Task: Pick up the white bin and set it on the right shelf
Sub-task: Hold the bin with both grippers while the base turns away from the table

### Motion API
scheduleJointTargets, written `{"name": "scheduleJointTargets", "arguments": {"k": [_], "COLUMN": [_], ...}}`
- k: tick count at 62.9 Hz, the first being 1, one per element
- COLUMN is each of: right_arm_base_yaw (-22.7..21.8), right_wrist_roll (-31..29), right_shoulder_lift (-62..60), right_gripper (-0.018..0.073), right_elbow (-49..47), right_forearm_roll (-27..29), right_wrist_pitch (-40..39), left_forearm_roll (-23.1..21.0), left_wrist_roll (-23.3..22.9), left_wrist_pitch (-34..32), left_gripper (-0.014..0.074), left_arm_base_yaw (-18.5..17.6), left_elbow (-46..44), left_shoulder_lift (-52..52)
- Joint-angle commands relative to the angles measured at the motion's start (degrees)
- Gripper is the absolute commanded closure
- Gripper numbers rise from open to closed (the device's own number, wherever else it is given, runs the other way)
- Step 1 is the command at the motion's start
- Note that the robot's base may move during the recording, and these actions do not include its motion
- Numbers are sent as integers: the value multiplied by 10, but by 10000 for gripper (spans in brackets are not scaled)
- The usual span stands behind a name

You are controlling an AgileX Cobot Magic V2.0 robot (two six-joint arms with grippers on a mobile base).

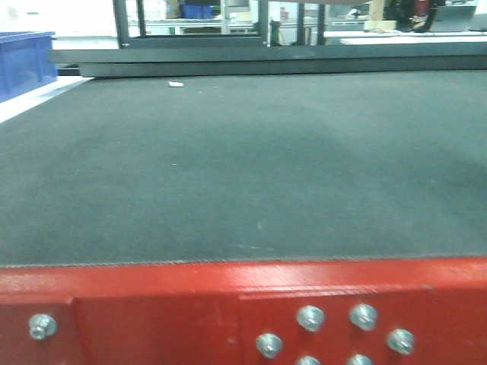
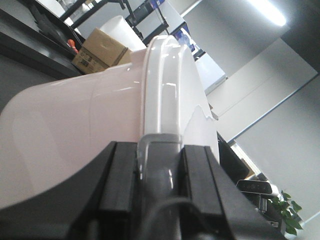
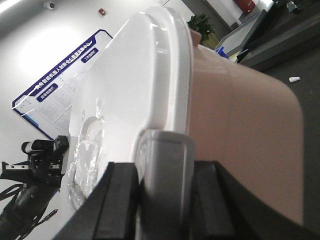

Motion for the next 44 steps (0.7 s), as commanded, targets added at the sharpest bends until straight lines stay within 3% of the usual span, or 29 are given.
{"name": "scheduleJointTargets", "arguments": {"k": [1, 44], "right_arm_base_yaw": [17, 17], "right_wrist_roll": [-16, -16], "right_shoulder_lift": [-26, -26], "right_gripper": [368, 368], "right_elbow": [-23, -23], "right_forearm_roll": [33, 33], "right_wrist_pitch": [135, 135], "left_forearm_roll": [-5, -5], "left_wrist_roll": [6, 6], "left_wrist_pitch": [151, 151], "left_gripper": [722, 722], "left_arm_base_yaw": [-30, -30], "left_elbow": [-21, -21], "left_shoulder_lift": [-28, -28]}}
